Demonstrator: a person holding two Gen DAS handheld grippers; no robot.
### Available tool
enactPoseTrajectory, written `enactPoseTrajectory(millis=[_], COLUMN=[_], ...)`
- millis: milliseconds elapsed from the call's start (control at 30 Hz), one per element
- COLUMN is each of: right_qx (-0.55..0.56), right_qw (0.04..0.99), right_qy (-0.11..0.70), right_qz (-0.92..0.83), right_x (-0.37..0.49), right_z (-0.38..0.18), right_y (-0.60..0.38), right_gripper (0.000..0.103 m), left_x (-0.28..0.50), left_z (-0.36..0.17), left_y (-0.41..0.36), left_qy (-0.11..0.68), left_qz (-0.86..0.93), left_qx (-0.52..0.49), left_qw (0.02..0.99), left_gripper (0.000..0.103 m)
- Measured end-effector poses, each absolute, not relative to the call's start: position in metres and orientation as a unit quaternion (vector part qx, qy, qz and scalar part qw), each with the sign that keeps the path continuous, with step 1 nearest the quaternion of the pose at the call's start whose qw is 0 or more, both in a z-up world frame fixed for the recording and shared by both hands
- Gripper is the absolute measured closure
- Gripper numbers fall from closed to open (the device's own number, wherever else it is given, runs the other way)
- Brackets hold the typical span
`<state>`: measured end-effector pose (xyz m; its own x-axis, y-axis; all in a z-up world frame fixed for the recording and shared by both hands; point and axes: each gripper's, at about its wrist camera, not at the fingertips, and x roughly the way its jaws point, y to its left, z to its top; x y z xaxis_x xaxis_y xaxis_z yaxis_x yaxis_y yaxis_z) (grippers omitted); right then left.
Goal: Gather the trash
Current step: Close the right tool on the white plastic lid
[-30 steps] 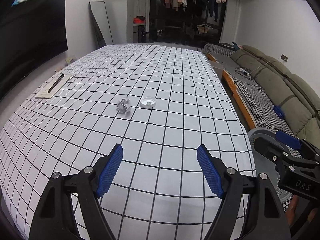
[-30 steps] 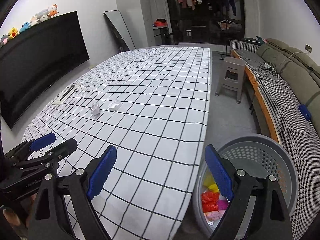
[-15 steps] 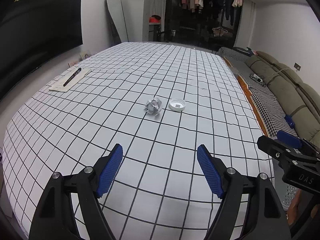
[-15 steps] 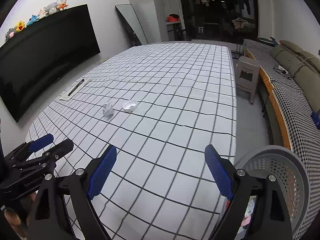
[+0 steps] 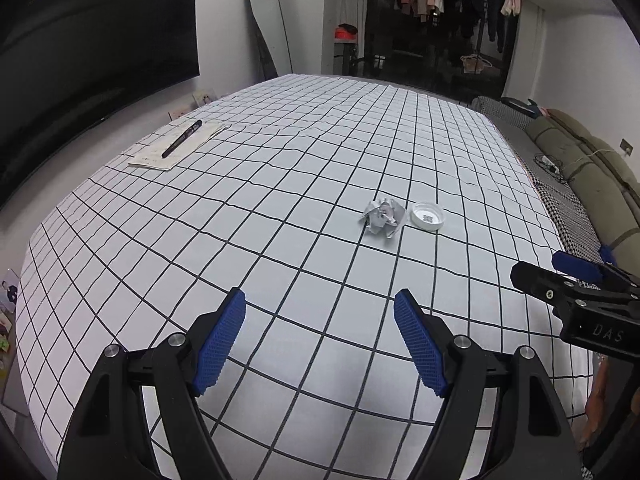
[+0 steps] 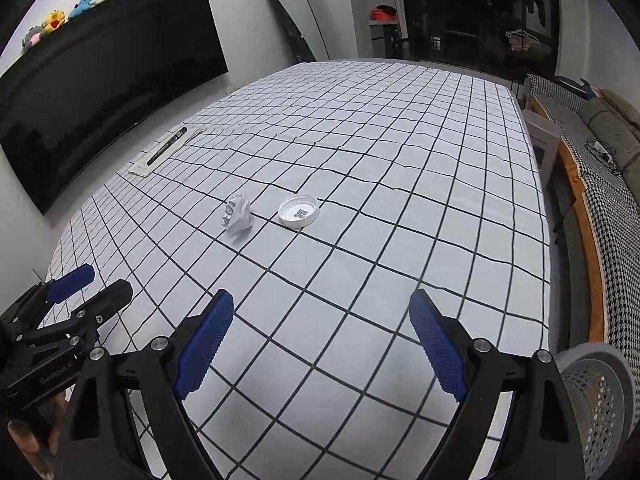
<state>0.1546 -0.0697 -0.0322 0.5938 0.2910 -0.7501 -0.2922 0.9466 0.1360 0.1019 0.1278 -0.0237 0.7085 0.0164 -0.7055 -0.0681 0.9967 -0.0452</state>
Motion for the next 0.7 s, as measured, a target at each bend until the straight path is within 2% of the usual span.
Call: enactPoseTrajectory(millis=[700], right_qx=[-0.071], right_qw=[0.864], right_qy=[0.473], right_qz=[0.159], right_x=[0.244], right_z=[-0.075], right_y=[-0.019], right_gripper=[0.018], left_x=[0.124], left_z=[-0.051], left_y=[0.139], left_qy=[0.411], left_qz=[0.027], left_qx=[-0.057], left_qw=[0.910], left_gripper=[0.028])
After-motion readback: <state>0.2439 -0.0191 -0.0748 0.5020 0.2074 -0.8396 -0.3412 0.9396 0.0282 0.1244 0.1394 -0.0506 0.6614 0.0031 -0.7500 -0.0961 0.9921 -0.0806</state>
